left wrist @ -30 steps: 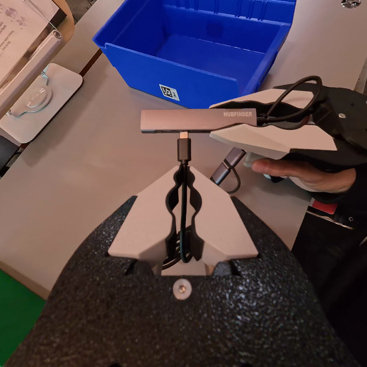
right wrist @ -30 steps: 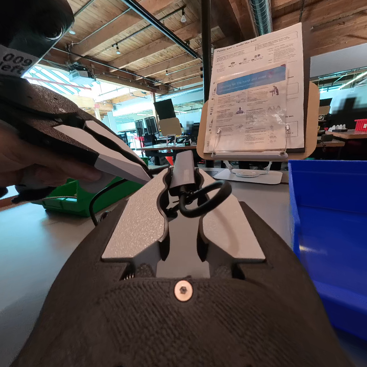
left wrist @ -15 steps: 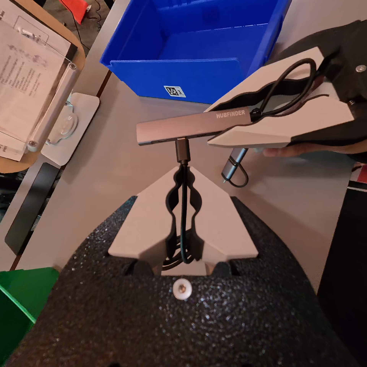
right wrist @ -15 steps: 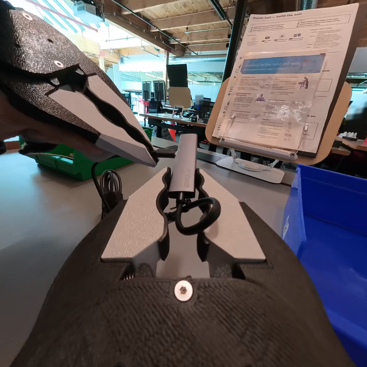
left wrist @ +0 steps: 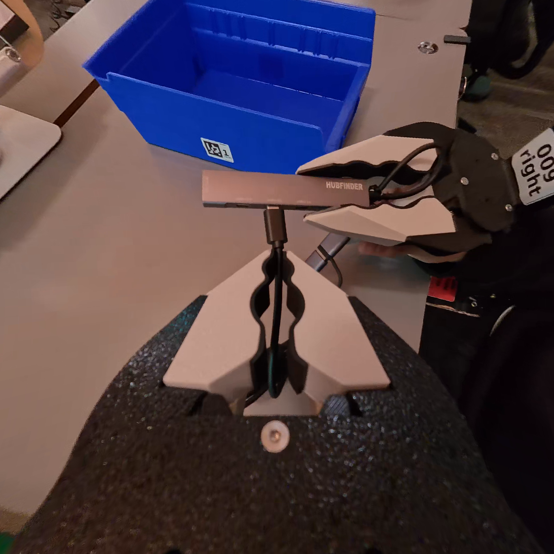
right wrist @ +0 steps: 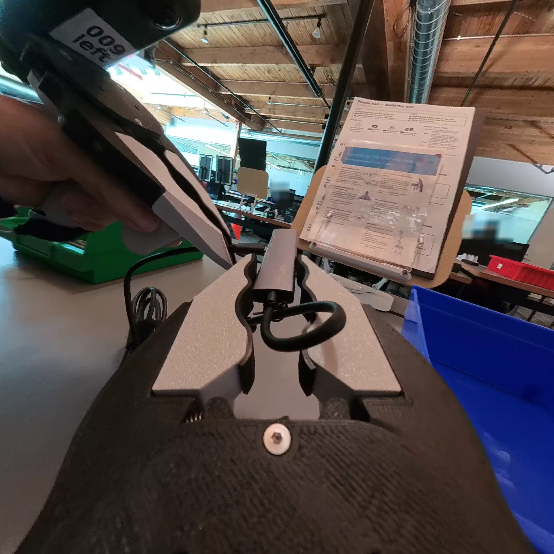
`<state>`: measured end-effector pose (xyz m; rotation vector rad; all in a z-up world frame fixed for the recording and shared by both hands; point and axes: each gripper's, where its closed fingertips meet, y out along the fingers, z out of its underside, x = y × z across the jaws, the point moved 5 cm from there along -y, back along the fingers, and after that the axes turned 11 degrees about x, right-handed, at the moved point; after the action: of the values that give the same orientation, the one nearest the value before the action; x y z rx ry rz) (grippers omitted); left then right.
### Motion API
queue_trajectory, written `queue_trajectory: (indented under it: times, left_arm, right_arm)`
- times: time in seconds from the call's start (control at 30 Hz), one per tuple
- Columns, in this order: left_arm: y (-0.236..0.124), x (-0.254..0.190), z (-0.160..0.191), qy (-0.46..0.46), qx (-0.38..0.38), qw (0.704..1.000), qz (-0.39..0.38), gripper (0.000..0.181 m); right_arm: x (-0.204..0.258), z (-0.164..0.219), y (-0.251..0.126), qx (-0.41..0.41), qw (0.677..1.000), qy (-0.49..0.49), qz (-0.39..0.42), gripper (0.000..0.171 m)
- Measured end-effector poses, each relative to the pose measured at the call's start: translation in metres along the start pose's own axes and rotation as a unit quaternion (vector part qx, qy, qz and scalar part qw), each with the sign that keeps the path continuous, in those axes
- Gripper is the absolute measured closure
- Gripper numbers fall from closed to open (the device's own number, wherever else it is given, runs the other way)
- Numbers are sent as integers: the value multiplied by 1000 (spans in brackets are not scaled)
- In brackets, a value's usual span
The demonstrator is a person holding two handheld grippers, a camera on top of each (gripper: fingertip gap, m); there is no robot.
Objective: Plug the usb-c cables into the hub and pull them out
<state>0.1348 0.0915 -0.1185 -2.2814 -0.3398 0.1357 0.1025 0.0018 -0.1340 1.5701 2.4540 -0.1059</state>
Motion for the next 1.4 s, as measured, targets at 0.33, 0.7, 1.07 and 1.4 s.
queue_trajectory:
  times: [0.33,0.7,1.07,1.4]
  left_arm:
    - [17,2,-24,111,-1,990,-86,181]
    - [29,3,-32,127,4,984,-127,181]
    - [32,0,-25,89,-37,989,-115,178]
    - [-98,55,30,-55,-70,965,-245,149]
  right_arm:
    - [-20,4,-7,28,997,42,62,147]
    - [-26,7,-8,53,994,14,90,146]
    - [-27,7,-10,27,995,6,97,147]
    - [-52,11,-25,24,992,41,115,148]
